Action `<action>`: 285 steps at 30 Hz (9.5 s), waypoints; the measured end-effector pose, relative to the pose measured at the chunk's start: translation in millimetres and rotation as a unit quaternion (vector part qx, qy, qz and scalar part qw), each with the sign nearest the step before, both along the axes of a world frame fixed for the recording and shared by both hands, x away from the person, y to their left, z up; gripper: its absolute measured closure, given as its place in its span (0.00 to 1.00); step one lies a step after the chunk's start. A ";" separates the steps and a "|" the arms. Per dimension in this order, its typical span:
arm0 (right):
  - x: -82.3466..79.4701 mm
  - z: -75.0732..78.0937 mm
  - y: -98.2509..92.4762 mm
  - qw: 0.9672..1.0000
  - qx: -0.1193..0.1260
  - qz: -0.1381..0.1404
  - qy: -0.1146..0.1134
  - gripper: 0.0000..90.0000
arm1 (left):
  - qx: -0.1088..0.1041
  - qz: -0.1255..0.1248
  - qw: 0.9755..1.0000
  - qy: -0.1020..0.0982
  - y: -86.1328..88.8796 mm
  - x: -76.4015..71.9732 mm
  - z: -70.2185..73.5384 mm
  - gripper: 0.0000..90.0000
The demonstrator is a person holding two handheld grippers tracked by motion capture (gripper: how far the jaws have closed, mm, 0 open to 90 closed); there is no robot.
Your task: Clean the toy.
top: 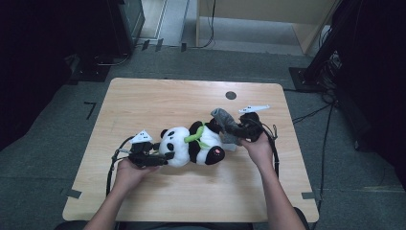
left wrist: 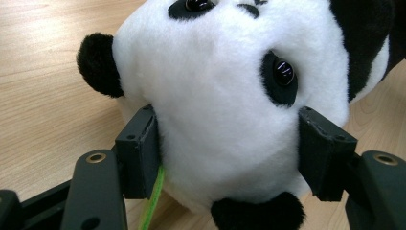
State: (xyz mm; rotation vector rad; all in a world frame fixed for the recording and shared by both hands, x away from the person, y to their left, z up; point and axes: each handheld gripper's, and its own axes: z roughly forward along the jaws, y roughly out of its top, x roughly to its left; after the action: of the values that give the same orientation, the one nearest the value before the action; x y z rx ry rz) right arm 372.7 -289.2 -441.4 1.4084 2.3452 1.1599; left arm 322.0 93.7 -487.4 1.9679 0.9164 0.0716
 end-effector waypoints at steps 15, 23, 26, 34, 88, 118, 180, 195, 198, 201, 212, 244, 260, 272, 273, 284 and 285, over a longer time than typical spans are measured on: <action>-32.6 38.2 59.2 0.990 0.022 0.117 -0.076 0.83 | 0.005 -0.001 1.000 -0.004 -1.5 0.1 0.5 0.36; -28.8 25.3 60.5 0.989 0.040 0.132 -0.051 0.56 | 0.006 -0.002 1.000 -0.004 -1.5 0.1 0.5 0.36; -31.9 30.6 59.2 0.988 0.041 0.130 -0.071 0.65 | 0.007 -0.002 1.000 -0.005 -1.7 -0.1 0.6 0.36; -30.2 23.9 54.8 0.990 0.026 0.127 -0.062 0.83 | 0.007 -0.001 1.000 0.003 -1.3 0.8 0.8 0.37; -36.5 28.3 -17.8 0.993 0.091 -0.008 -0.077 0.86 | 0.010 -0.017 1.000 -0.015 -3.3 5.6 0.6 0.33; -28.5 -10.6 11.1 0.997 0.036 0.073 0.006 0.86 | 0.000 -0.012 1.000 -0.002 -3.8 7.3 -0.4 0.32; 2.0 46.0 207.5 0.962 -0.122 0.241 0.023 0.89 | 0.033 0.010 0.999 -0.027 -13.5 -3.1 1.9 0.46; 9.4 47.7 138.8 0.974 -0.112 0.194 0.032 0.89 | 0.023 0.008 1.000 -0.017 -12.3 -0.4 1.7 0.49; 11.6 39.4 115.6 0.980 -0.076 0.180 0.038 0.89 | 0.021 0.008 1.000 -0.021 -12.5 -1.0 1.3 0.49; 10.8 35.6 103.9 0.983 -0.049 0.173 0.023 0.89 | 0.018 0.008 1.000 -0.023 -12.5 -1.5 1.0 0.49; 26.3 37.5 88.1 0.991 -0.086 0.098 -0.038 0.89 | 0.015 0.016 1.000 -0.020 -12.0 -2.6 0.3 0.49; -12.7 37.0 182.8 0.964 -0.090 0.249 -0.019 0.89 | 0.014 0.023 0.999 -0.023 -12.1 -2.9 -0.9 0.48; 23.5 32.3 128.0 0.982 -0.095 0.162 -0.005 0.89 | 0.005 0.020 1.000 -0.018 -11.2 -2.3 -1.1 0.48; 34.4 38.1 106.0 0.990 -0.091 0.094 -0.053 0.88 | -0.002 0.018 1.000 -0.020 -9.7 -3.2 -2.6 0.47; 35.9 39.4 102.7 0.991 -0.090 0.086 -0.055 0.88 | -0.003 0.018 1.000 -0.021 -9.6 -3.3 -2.9 0.46; 10.2 86.5 85.2 0.992 -0.007 0.085 -0.093 0.89 | -0.002 0.015 1.000 -0.025 -9.4 -3.8 -2.8 0.46; 4.7 91.3 89.5 0.991 -0.004 0.096 -0.097 0.89 | -0.002 0.016 1.000 -0.025 -9.6 -3.9 -2.6 0.46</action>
State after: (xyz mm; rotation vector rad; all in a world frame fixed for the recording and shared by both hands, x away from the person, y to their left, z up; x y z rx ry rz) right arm 377.3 -199.7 -350.1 1.0304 2.3827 1.2702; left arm 318.1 84.0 -489.9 1.9386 0.9149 0.1365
